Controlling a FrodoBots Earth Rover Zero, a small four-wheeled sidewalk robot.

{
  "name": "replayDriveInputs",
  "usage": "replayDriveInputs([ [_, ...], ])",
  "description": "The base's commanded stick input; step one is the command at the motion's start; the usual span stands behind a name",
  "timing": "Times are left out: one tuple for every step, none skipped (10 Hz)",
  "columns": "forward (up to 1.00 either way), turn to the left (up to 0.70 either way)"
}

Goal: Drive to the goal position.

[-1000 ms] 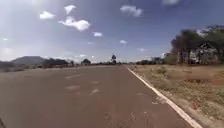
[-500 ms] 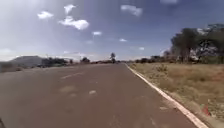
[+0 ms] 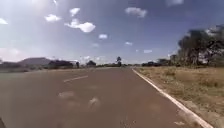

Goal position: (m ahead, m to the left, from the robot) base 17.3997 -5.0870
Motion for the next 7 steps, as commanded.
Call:
replayDriveInputs([
  [0.85, -0.01],
  [0.85, -0.05],
  [0.85, -0.09],
  [0.85, -0.25],
  [0.85, -0.33],
  [0.85, -0.33],
  [0.85, -0.33],
])
